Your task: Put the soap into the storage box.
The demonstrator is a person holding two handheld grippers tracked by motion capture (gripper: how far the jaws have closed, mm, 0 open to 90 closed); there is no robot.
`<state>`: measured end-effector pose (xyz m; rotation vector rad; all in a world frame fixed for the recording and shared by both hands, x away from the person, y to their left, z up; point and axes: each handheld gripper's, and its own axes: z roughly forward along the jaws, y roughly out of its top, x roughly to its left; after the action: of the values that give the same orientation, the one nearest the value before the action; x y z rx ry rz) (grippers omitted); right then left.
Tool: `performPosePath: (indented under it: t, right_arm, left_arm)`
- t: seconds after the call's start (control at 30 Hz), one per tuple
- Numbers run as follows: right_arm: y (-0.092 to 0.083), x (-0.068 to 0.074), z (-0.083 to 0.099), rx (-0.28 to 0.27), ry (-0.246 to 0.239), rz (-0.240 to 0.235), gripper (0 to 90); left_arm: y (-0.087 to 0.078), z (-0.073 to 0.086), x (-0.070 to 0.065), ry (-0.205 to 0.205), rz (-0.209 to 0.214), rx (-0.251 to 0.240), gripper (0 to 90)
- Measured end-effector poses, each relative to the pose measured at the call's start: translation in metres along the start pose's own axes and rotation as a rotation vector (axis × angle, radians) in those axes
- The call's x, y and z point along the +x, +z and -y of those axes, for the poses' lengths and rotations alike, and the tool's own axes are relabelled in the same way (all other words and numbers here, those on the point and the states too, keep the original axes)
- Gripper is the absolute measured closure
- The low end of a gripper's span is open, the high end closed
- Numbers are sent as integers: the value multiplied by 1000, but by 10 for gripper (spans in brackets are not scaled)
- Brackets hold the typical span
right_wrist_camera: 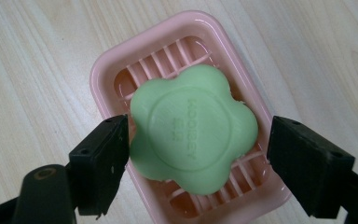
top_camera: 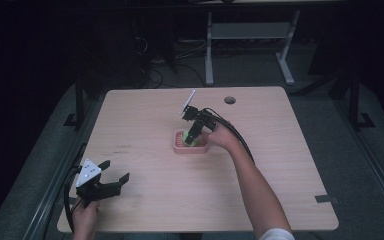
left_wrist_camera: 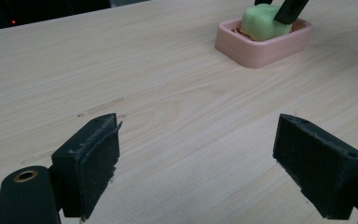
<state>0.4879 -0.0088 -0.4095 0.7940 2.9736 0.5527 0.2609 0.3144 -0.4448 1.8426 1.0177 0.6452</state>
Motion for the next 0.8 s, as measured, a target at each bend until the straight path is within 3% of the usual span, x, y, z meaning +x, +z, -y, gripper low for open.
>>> performPosePath:
  t: [0.8]
  right_arm:
    - [-31,-2,34,-75,30,3,211]
  left_arm:
    - [-1,1,-2,10,0,7,142]
